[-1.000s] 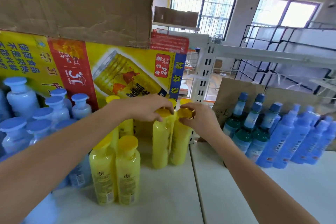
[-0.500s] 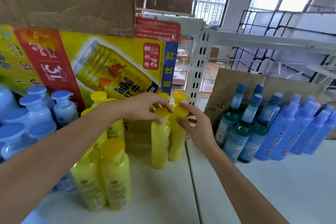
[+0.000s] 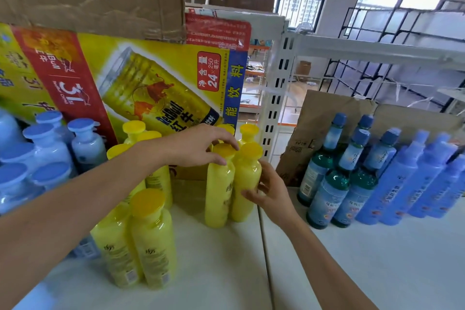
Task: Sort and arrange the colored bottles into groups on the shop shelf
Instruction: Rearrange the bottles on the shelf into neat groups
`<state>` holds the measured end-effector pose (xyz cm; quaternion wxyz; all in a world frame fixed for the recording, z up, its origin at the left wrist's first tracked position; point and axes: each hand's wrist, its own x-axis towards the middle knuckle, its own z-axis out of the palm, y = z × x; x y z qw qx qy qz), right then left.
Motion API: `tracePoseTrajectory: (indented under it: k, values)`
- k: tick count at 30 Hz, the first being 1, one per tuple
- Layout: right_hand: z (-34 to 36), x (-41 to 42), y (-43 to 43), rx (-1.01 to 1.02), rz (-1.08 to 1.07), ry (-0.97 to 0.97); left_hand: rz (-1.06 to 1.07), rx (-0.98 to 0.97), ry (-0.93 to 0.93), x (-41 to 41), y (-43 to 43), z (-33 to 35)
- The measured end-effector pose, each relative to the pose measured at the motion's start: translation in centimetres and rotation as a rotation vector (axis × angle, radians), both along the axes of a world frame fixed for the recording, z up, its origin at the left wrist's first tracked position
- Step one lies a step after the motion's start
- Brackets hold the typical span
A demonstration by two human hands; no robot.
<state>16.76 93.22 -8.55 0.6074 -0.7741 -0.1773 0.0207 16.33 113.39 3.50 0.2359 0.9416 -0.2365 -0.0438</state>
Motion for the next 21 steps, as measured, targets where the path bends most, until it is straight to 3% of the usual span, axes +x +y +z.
tracePoseTrajectory:
  k: [6,15,21]
  values:
    - [-0.3,-0.3,0.9,-0.057,-0.165,-0.100,-0.047,-0.041,0.029,0.1,0.3,-0.3]
    - [-3.0,-0.8,-0.3,-0.051,0.007,0.039,0.056,-0.123,-0.005,0.2,0.3,-0.8]
    - [-3.9,-1.2,0.5,-0.040,-0.112,0.008,0.107,-0.097,-0.032,0.1,0.0,-0.8]
